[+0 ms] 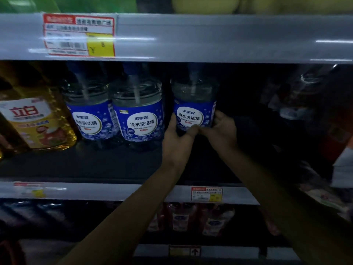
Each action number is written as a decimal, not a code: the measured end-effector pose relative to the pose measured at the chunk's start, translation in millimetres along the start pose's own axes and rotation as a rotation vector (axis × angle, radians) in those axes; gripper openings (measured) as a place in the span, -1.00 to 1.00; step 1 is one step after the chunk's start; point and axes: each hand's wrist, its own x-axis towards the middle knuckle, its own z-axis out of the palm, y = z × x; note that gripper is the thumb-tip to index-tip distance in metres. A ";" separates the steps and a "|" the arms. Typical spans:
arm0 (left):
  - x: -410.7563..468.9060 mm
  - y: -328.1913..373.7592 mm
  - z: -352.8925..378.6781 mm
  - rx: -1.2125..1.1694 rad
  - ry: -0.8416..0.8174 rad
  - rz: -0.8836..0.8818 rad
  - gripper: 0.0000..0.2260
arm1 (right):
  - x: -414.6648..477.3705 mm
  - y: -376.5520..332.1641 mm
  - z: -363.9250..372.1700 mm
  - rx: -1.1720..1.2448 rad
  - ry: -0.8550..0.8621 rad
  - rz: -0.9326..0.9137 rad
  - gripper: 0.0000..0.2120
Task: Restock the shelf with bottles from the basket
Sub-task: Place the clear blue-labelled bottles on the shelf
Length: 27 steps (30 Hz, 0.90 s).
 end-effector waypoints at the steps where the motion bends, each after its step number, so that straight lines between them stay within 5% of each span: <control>1: 5.4 -1.0 1.4 0.005 0.009 -0.003 -0.28 | 5.2 1.5 2.8 0.005 -0.007 0.011 -0.36; 9: 29.6 -2.2 5.5 0.067 0.078 -0.048 -0.08 | 30.2 18.2 22.1 0.069 0.014 0.059 -0.61; 17: 20.2 2.5 0.5 0.169 0.055 -0.007 -0.21 | 13.5 15.6 19.9 0.052 -0.046 0.053 -0.42; 21: 2.9 3.4 -5.1 0.294 0.014 0.016 -0.37 | -15.9 9.4 10.8 -0.153 -0.010 -0.002 -0.32; 27: -21.6 10.3 -20.4 0.503 -0.063 0.013 -0.28 | -47.3 -3.4 -9.5 -0.390 -0.145 -0.022 -0.25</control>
